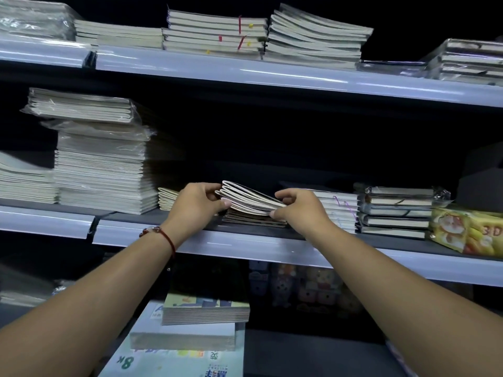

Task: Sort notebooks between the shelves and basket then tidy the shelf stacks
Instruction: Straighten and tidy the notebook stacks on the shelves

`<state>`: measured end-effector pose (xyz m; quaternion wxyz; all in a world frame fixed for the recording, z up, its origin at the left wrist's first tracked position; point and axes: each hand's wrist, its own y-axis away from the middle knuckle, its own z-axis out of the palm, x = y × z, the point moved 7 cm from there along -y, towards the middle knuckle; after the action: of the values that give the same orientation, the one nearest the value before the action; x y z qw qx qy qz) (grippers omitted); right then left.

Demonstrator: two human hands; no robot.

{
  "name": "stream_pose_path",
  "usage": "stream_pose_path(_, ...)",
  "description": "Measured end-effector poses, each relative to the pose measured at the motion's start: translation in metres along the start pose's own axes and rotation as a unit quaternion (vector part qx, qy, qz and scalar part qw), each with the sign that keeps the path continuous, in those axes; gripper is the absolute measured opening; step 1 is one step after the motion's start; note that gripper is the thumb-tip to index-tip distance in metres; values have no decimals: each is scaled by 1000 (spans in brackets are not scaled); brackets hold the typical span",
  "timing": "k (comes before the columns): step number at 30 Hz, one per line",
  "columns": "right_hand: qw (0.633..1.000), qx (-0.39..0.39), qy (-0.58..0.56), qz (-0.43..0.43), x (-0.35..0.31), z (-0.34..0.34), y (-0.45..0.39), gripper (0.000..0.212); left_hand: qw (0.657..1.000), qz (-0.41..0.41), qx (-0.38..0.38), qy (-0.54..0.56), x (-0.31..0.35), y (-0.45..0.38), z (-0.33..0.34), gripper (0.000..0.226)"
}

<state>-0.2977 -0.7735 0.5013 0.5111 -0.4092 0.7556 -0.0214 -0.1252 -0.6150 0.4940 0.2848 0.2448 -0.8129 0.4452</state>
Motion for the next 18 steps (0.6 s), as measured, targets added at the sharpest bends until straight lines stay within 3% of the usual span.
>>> stream_pose_path(3, 999, 23, 29, -35, -3, 7, -5, 40, 996, -4, -37, -80, -5, -5, 9, 15)
stream_pose_path(5, 992, 36, 106, -60, -2, 11, -7, 34, 992, -4, -46, -122, -6, -4, 14, 32)
stream_pose_path(9, 983, 50, 173, -34, 14, 5, -14, 34, 991, 4, -71, -111, -8, -9, 20, 19)
stream_pose_path(12, 983, 1, 184, -26, 13, 8, -18, 22, 992, -5, -69, -104, -10, -16, 22, 27)
stream_pose_path(15, 988, -76, 137, 14, 7, 12, -19, 41, 990, -32, -99, -98, -10, -23, 26, 34)
stream_pose_path(18, 972, -95, 217, 1, 7, 11, -26, 42, 976, -40, -145, -159, -6, -26, 34, 59)
